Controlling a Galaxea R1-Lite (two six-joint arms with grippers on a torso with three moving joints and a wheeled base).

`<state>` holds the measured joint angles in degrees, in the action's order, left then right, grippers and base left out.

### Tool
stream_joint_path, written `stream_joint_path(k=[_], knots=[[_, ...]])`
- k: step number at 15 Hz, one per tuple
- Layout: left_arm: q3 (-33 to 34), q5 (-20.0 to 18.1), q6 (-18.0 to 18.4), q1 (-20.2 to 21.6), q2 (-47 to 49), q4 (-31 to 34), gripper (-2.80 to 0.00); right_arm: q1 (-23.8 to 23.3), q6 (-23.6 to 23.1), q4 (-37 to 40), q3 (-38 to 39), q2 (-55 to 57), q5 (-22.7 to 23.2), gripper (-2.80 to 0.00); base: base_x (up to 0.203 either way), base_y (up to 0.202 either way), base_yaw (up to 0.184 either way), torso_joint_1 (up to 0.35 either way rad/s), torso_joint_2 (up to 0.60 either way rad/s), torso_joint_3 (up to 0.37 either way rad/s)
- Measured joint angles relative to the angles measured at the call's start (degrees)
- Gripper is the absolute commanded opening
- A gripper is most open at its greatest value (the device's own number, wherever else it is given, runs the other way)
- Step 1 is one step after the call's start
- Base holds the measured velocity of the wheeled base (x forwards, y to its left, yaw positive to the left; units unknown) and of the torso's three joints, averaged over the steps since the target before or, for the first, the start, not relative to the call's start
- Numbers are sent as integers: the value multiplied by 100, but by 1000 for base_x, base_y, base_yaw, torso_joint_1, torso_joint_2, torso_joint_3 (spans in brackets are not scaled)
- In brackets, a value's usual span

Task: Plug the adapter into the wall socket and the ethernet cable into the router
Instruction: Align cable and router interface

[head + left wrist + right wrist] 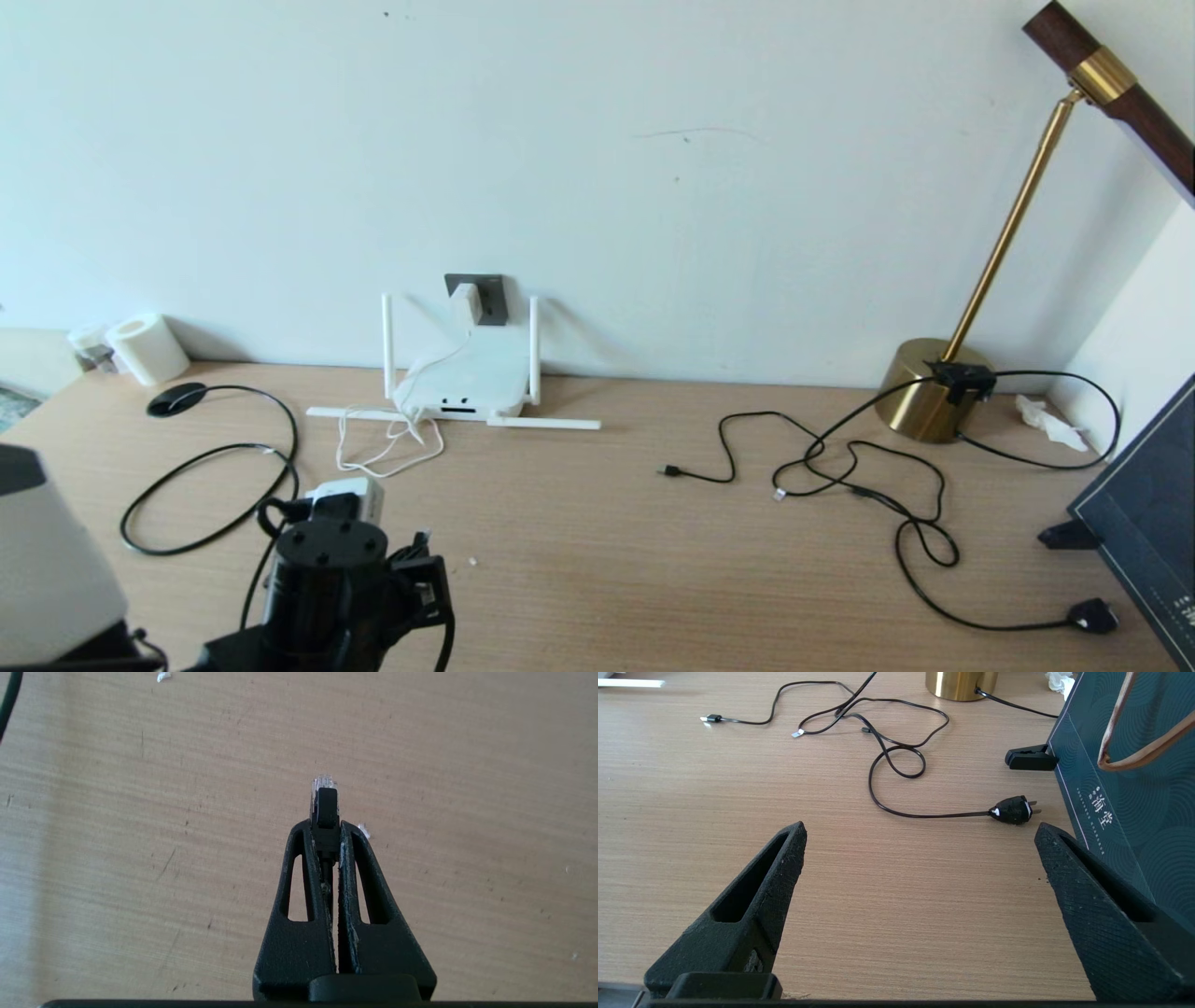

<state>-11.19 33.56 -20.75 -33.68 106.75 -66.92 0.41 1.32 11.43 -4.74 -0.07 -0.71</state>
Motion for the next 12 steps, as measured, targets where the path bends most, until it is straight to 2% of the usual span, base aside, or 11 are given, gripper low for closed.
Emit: stream_joint_path(k=[3, 6, 9, 12], knots=[[116, -5, 4, 5, 137, -113, -280, 0, 0, 2, 0, 0, 1, 0, 0, 0, 0, 0, 0, 0], [-50, -195, 365, 202, 151, -145, -280, 0, 0, 2, 0, 0, 0, 0, 0, 0, 0, 0, 0, 0], [-338, -1046, 575, 483, 132, -451, -280, 0, 0, 2, 0, 0, 0, 0, 0, 0, 0, 0, 0, 0], [-536, -2111, 590, 1145, 249, -480, -280, 0, 0, 0, 0, 0, 1, 0, 0, 0, 0, 0, 0, 0]])
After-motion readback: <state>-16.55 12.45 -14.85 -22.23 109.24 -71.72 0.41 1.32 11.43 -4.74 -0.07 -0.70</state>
